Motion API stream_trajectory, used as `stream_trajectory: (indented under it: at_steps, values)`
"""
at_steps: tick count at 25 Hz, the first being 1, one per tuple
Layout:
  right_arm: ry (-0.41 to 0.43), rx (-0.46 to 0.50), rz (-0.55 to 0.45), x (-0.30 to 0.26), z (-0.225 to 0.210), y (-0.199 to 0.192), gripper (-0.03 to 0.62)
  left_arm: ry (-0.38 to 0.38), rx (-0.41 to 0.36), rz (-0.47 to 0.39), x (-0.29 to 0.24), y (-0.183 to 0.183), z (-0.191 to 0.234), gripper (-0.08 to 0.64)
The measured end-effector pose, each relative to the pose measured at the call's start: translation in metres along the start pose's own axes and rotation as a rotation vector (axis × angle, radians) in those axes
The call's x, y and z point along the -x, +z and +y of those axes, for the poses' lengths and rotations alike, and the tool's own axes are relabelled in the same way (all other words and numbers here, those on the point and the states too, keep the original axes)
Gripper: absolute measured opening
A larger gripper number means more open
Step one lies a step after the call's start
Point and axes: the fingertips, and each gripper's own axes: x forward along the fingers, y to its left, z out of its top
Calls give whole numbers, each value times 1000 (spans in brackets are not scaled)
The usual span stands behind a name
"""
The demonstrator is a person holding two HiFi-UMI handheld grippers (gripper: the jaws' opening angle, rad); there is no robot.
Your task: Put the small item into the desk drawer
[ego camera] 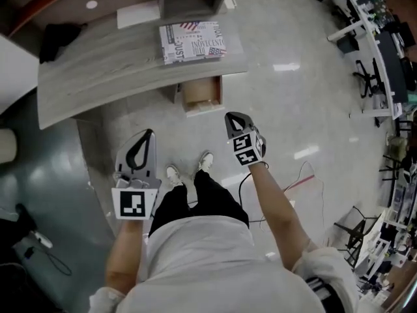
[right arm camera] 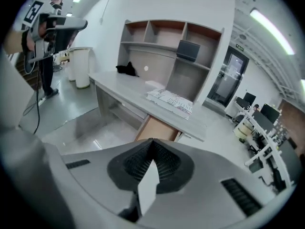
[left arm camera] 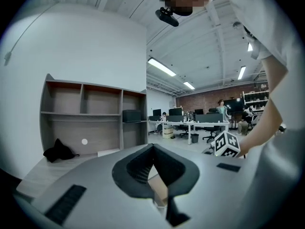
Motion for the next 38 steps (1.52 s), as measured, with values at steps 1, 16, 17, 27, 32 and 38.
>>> stream_trajectory:
  at_steps: [1, 16, 17, 27, 32, 38]
  values:
    - [-9, -26, -11, 7, -2, 3, 23, -2, -2, -6, 1, 4, 1, 17]
    - [-153, -222, -257, 120, -80, 73, 23, -1, -63, -134, -5, 87, -5, 17]
    - [-155, -227, -279, 126, -86, 79, 23, 7, -66, -138, -4, 92, -6, 17]
    - [-153, -286, -522, 197, -136, 139, 23, 105, -102, -202, 4, 134, 4, 17]
    - [-157, -304, -656, 243, -162, 165, 23, 148, -126, -231, 7, 145, 8, 17]
    - [-203, -361, -774, 295, -195, 167, 23, 188, -82, -259, 6, 157, 4, 17]
